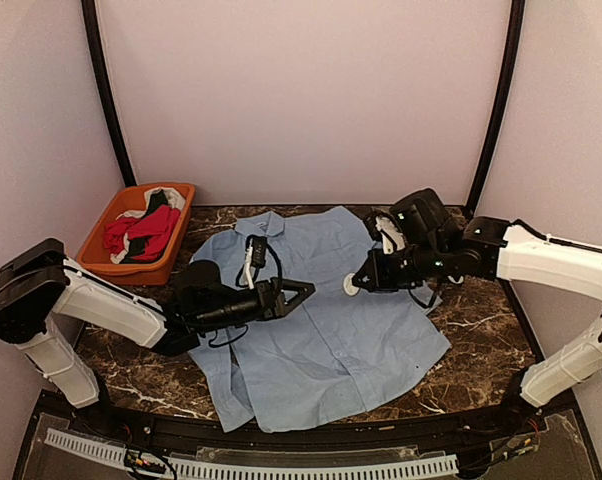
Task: Pin the brooch onto the clothing
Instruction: Pass from the right arm to the left
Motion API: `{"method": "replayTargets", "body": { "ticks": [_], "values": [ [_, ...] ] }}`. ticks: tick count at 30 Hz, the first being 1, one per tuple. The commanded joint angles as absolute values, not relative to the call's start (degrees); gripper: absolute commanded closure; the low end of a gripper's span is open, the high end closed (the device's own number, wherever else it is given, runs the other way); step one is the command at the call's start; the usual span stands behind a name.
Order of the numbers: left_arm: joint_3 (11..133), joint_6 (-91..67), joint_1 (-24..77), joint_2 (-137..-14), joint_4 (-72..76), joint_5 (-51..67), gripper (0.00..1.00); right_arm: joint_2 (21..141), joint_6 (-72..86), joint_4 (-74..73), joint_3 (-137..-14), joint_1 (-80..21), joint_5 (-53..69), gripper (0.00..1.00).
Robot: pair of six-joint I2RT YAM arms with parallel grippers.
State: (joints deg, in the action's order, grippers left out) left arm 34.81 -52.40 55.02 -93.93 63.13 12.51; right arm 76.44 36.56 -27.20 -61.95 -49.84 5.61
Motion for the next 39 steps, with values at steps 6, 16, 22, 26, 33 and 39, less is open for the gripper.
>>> {"method": "replayTargets", "body": {
  "ticks": [6,16,22,26,33,39],
  "values": [
    [46.7,-30.7,56.6,-86.0,27.5,2.0,0.53,83.7,37.8,-32.5,-67.1,-52.0,-1.9,1.00],
    [50.7,-32.5,56.6,-91.6,25.1,4.7,0.55,85.2,38.6,-33.0,-69.0,-53.3,-3.4,1.00],
    [50.4,-30.6,55.1,-85.2,11.6,-8.5,0.49,91.1,40.7,-39.4,-76.5,-53.6,-11.5,1.00],
    [49.3,-29.1,52.7,-80.1,4.3,-12.4,0.37,96.6,40.2,-41.9,-83.1,-53.5,-13.8,1.00],
    [49.7,-26.0,48.8,-75.2,-7.6,-18.0,0.06,109.7,40.0,-45.7,-95.4,-51.4,-8.3,1.00],
    [50.0,-25.5,45.3,-75.0,-13.9,-17.1,0.01,118.9,42.4,-52.4,-108.9,-50.1,-9.6,1.00]
  ]
}}
